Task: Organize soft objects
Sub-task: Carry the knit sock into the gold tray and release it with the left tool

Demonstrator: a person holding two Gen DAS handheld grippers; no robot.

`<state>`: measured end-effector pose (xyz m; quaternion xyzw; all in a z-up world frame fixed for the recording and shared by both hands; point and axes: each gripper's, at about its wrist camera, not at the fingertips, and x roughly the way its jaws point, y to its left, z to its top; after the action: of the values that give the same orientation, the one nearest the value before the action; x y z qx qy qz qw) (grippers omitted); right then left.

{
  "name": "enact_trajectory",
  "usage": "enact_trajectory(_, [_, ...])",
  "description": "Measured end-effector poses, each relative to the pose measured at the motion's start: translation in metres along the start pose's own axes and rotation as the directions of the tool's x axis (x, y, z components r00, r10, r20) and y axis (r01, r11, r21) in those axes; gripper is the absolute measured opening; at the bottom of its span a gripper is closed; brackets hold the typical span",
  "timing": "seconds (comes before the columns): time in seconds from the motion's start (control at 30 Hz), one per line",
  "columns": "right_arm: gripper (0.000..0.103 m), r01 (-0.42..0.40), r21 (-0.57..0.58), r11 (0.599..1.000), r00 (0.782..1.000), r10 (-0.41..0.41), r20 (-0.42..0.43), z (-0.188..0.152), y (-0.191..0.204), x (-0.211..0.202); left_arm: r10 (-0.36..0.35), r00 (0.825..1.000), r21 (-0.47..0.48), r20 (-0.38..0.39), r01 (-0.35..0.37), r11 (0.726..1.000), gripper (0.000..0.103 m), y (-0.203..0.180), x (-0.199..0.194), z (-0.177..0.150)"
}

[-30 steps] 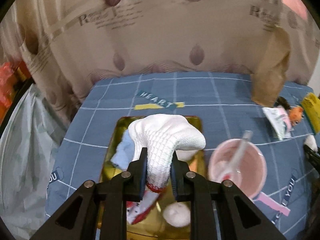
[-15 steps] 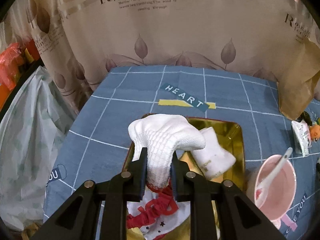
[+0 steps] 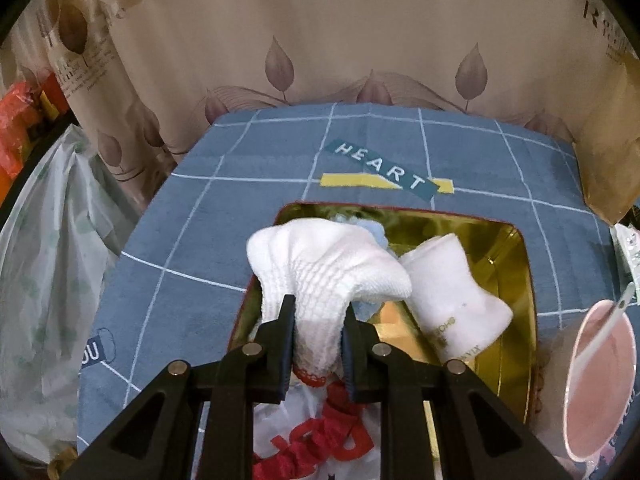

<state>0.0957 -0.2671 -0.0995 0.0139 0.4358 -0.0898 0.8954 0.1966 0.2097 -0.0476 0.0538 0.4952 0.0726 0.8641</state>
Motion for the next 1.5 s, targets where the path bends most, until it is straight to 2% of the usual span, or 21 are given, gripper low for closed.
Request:
enact_trajectory(0.27, [0.05,0.001,-0.001,1.0,1.0,-0.001,0.0,0.0,0.0,0.0,0.0,1.0,0.01,-0.003,0.0,1.0,0.023,-0.002,0.003,-0.002])
enact_trajectory(0.4, [0.05,0.0,0.0,1.0,1.0,0.0,-0.001,0.0,0.0,0.0,-0.005,1.0,0.016,-0.007,0.006,1.0,0.028,-0.001,0.0,-0.003])
enact_trajectory(0.47, [0.05,0.0,0.0,1.0,1.0,0.0,-0.001,0.0,0.0,0.0,-0.002,1.0,0.022,-0.006,0.002,1.0,0.034,-0.001,-0.003,-0.003])
enact_trajectory(0.6, [0.05,0.001,-0.001,1.0,1.0,-0.001,-0.001,0.0,0.0,0.0,-0.013,1.0,0.05,-0.011,0.014,0.999,0.052,-0.002,-0.01,-0.005])
enact_trajectory(0.97, [0.05,0.001,-0.002,1.0,1.0,-0.001,-0.001,0.0,0.0,0.0,-0.052,0.997,0.017,0.064,0.051,0.999,0.052,0.009,-0.052,-0.015])
enact_trajectory(1.27, [0.05,0.001,-0.002,1.0,1.0,-0.001,-0.001,0.0,0.0,0.0,-0.044,0.99,-0.032,0.137,0.049,0.998,0.052,0.019,-0.093,-0.054])
enact_trajectory(1.5, [0.048,0.011,-0.011,1.0,1.0,-0.011,0.002,0.0,0.0,-0.001,0.001,0.985,-0.031,0.175,0.005,1.0,0.052,0.023,-0.11,-0.092])
